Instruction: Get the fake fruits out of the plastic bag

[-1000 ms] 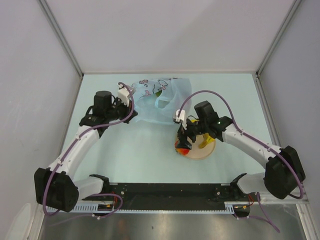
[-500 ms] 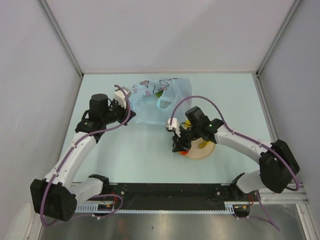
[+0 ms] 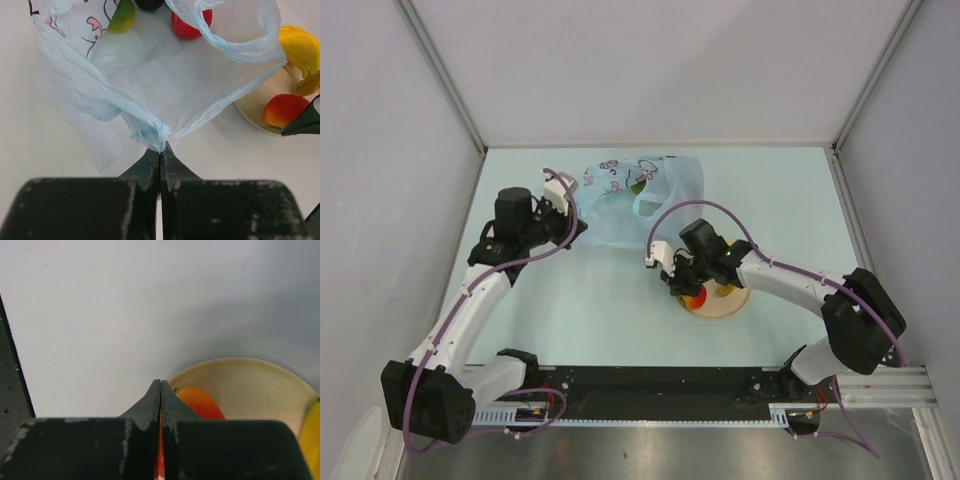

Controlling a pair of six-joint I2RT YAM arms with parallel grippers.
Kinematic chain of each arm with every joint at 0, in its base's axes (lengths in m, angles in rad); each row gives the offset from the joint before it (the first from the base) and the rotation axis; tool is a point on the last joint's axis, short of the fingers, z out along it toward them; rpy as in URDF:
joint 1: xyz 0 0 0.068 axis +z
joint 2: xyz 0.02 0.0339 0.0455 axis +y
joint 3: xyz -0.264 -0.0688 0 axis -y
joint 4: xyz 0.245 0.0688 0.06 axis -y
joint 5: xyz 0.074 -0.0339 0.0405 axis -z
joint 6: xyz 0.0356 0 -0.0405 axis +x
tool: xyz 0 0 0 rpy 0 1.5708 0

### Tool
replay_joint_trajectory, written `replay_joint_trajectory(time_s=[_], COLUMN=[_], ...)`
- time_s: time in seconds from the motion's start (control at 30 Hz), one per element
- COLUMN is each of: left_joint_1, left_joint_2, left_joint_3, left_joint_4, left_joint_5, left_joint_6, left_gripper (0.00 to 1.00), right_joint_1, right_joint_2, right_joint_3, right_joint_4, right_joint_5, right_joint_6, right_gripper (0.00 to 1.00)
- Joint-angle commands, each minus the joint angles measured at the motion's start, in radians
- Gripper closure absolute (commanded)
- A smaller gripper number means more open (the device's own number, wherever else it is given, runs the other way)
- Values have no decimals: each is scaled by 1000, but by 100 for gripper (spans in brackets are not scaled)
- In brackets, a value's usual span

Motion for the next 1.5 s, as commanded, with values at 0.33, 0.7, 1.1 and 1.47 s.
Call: replay_joint_trajectory(time_s=[0.33,0.7,1.1,1.47], left_joint_1=[13,13,12,29], left_joint_2=[18,24,7,-25], left_joint_3=[-7,-3,-21,-43], left_joint_4=[71,65,79,70], left_joint_5=[21,21,25,25], left_joint_6=[-41,-44,-56,-59], left_gripper=[99,99,99,99], right_joint_1=[-156,-115,-63,-25], right_joint_2=[-100,-182,-153,8], right_joint_3=[10,52,73,111], right_joint_4=[-74,-155,-439,-458], right_joint_5=[44,-37,-7,119], right_joint_6=[-50,-54,-378,-485], right_gripper=[100,84,9,0])
